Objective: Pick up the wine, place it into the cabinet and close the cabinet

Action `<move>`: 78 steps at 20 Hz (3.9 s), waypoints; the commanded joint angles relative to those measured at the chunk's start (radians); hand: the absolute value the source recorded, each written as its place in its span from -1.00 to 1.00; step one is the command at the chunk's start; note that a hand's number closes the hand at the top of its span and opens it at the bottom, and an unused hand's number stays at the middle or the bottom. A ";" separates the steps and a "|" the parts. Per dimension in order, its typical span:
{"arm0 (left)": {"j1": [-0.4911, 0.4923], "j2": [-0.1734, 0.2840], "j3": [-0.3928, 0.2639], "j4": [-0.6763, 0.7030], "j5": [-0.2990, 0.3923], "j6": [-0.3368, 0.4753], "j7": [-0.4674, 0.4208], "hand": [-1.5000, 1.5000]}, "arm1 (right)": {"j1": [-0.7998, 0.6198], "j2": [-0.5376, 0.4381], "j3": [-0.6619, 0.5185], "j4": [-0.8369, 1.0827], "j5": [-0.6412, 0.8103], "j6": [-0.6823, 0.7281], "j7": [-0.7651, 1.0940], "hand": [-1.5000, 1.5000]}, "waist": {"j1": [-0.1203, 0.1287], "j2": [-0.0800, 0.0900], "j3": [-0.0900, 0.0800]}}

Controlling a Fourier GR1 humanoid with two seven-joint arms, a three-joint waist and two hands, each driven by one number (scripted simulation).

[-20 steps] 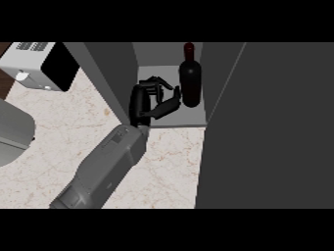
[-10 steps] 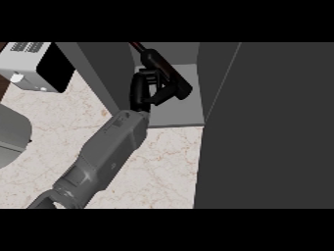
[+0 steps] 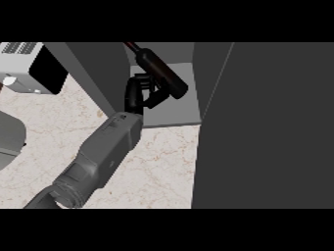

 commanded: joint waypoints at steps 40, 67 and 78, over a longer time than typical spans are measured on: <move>-0.219 0.016 0.036 0.232 0.030 0.008 -0.065 1.00 | -0.033 0.008 0.021 0.032 0.001 0.006 -0.011 -1.00 | -0.045 0.025 0.000; -0.183 0.107 0.004 0.256 -0.036 0.096 -0.007 -1.00 | 0.007 0.036 0.050 -0.001 0.008 0.026 -0.032 -1.00 | -0.046 0.028 0.000; -0.198 0.071 0.028 0.241 -0.028 0.048 -0.080 -1.00 | -0.043 0.024 0.047 0.017 0.026 0.010 -0.023 -1.00 | -0.035 0.027 -0.001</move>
